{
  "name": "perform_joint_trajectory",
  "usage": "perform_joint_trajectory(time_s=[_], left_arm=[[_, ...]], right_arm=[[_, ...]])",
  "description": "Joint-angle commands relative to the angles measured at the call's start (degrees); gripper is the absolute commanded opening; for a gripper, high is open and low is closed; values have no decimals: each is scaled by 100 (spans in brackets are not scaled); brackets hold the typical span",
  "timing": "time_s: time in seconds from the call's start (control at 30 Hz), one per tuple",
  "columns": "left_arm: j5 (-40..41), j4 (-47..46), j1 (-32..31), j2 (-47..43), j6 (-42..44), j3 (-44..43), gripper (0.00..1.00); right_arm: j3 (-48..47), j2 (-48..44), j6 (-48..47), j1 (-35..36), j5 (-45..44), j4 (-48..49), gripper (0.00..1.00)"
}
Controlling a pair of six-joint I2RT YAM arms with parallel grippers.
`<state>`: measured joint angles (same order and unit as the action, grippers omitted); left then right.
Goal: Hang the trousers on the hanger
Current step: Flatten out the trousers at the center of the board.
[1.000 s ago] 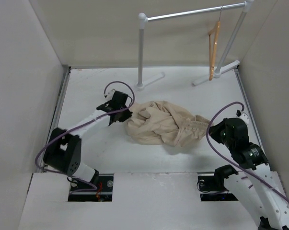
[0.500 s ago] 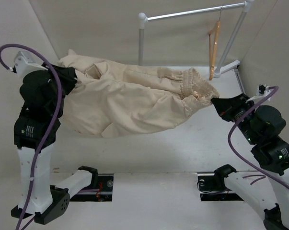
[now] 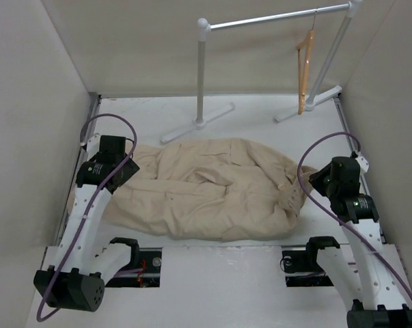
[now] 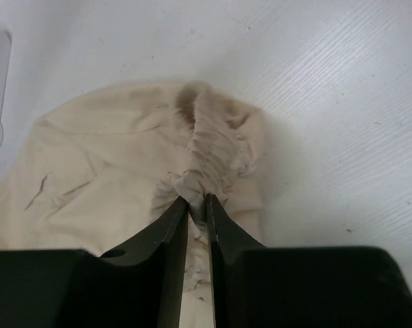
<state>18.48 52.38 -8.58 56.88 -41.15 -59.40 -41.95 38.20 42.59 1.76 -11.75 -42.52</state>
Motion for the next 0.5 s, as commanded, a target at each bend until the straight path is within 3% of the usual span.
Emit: perform_joint_trajectory(time_s=[0.0, 0.13, 0.23, 0.33, 0.37, 0.47], left_arm=[[-177, -552, 317, 199, 107, -98, 58], [-134, -1193, 519, 919, 80, -90, 57], [-178, -1677, 791, 1560, 72, -264, 56], [-178, -2222, 1003, 2387, 115, -660, 56], [-195, -2363, 1099, 2780, 133, -896, 56], [-213, -2504, 1187, 3826, 334, -1616, 55]], right_arm=[[-164, -5, 57, -14, -170, 473, 31], [-59, -110, 4, 144, -257, 438, 57], [-120, -365, -171, 250, -556, 350, 66], [-295, -383, -400, 399, -811, 262, 68], [-313, -366, -461, 469, -829, 288, 62], [-261, -261, -576, 759, -689, 525, 23]])
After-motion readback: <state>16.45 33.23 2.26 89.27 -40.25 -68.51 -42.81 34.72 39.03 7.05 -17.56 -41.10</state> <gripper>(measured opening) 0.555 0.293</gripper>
